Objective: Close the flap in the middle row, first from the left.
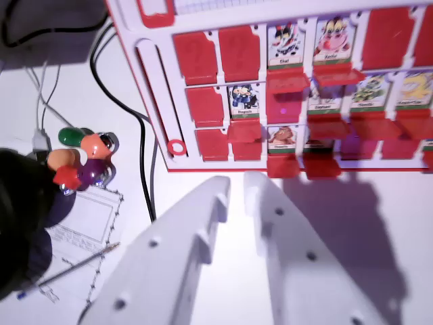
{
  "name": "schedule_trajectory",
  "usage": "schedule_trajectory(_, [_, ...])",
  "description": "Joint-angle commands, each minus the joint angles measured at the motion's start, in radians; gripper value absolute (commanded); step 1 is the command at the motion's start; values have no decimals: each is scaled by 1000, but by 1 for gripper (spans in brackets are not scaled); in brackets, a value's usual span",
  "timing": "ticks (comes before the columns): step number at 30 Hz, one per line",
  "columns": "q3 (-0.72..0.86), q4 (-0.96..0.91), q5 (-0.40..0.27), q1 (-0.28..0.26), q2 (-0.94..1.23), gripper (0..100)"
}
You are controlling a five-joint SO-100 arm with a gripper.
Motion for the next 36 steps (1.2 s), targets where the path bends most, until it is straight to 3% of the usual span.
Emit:
schedule_trajectory(1, [78,-38,-60,18,250,2])
schedule_trajectory(14, [408,-109,-212,71,621,2])
schedule_trajectory(23, [558,-107,-242,104,811,2])
schedule_trajectory(36, [652,-103,-224,167,959,2])
